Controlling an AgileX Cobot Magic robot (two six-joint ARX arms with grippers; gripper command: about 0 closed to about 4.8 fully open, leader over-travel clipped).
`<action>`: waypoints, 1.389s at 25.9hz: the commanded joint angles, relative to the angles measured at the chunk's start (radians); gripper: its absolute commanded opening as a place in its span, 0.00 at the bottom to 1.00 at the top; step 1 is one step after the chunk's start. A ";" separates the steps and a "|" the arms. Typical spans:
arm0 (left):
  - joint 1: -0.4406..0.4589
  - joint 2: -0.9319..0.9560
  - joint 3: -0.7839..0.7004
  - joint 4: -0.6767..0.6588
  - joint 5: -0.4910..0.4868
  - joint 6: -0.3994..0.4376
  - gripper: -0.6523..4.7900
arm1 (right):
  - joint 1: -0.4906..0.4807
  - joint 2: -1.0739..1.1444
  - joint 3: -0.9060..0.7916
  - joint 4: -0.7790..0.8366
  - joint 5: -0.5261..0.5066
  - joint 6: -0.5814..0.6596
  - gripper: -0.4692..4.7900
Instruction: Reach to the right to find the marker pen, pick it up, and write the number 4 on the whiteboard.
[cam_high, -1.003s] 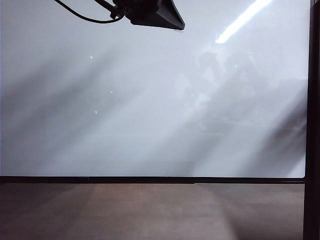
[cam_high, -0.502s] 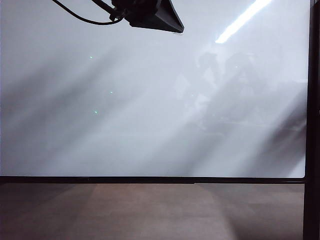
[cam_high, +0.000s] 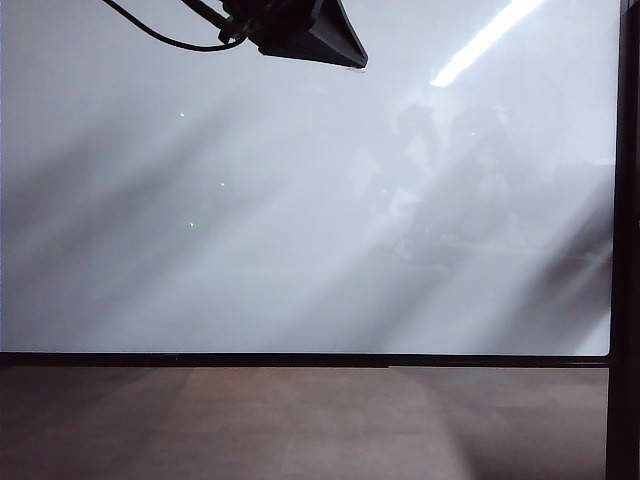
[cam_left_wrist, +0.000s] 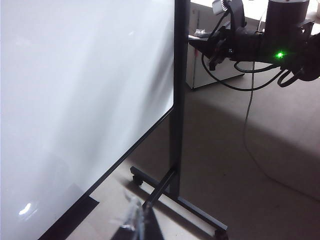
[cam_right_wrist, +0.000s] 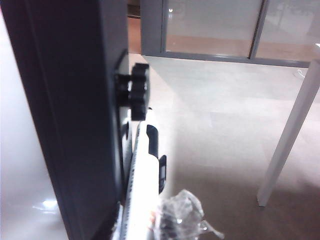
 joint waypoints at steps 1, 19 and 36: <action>0.000 -0.004 0.004 0.006 -0.002 0.004 0.11 | 0.000 -0.007 0.002 0.017 0.000 0.001 0.08; -0.001 -0.446 0.128 -0.286 -0.316 -0.085 0.11 | -0.091 -0.995 -0.113 -0.762 0.198 0.242 0.08; -0.001 -0.399 0.289 -0.391 -0.383 0.037 0.11 | 0.766 -1.337 -0.109 -1.043 0.604 0.142 0.08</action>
